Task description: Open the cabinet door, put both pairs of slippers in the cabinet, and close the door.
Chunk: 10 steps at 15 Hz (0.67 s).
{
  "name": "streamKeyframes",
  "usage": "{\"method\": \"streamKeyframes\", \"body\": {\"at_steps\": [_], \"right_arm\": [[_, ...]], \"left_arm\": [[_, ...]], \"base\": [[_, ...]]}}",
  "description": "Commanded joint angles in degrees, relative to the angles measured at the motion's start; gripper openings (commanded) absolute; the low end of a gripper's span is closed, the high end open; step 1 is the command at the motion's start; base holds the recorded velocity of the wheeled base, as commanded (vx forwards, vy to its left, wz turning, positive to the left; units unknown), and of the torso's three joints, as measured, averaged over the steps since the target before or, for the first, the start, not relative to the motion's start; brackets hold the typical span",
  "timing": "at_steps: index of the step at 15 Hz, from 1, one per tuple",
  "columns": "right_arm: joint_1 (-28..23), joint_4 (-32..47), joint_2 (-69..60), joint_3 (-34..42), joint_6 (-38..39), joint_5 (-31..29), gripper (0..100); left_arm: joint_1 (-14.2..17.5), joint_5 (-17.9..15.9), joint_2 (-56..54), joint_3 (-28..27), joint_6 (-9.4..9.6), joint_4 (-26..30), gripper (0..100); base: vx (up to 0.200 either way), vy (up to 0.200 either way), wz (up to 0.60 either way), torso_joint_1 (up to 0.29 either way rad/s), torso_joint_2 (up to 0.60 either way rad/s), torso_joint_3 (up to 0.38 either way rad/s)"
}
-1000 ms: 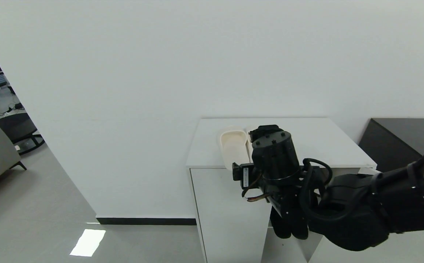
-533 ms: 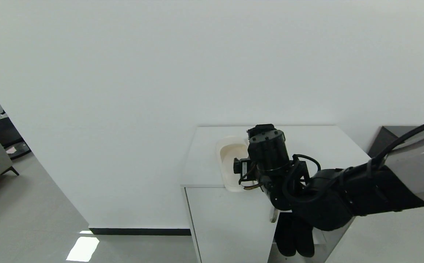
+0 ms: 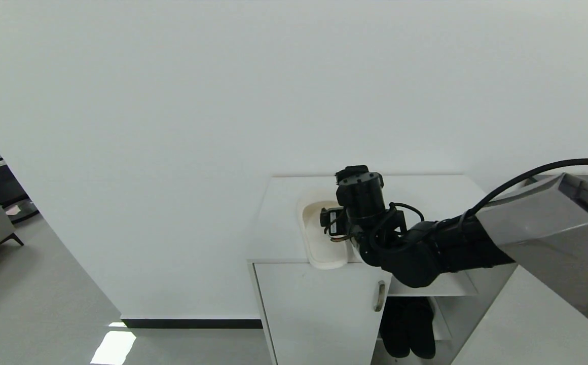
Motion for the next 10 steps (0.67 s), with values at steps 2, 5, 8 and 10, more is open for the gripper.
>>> {"method": "streamKeyframes", "body": {"at_steps": [2, 5, 8, 10], "right_arm": [[-0.68, 0.1, 5.09, -5.48, -1.73, -0.07, 100], [-1.21, 0.19, 7.28, -9.0, -3.22, -0.16, 100], [-1.29, 0.27, 7.64, -9.61, -3.92, -0.16, 0], [-1.47, 0.19, 7.28, -9.61, -3.92, -0.25, 0]], "left_arm": [[-0.01, 0.09, -0.01, 0.0, -0.02, 0.0, 0], [-0.01, 0.09, 0.08, 0.0, -0.11, 0.0, 0], [-0.01, 0.18, 0.08, 0.0, -0.28, 0.0, 0], [-0.01, 0.18, 0.08, 0.0, -0.28, 0.0, 0]], "base": [[0.0, 0.0, 0.0, 0.0, 0.0, 0.0], [0.0, 0.0, 0.0, 0.0, 0.0, 0.0], [0.0, 0.0, 0.0, 0.0, 0.0, 0.0], [0.0, 0.0, 0.0, 0.0, 0.0, 0.0]]}}
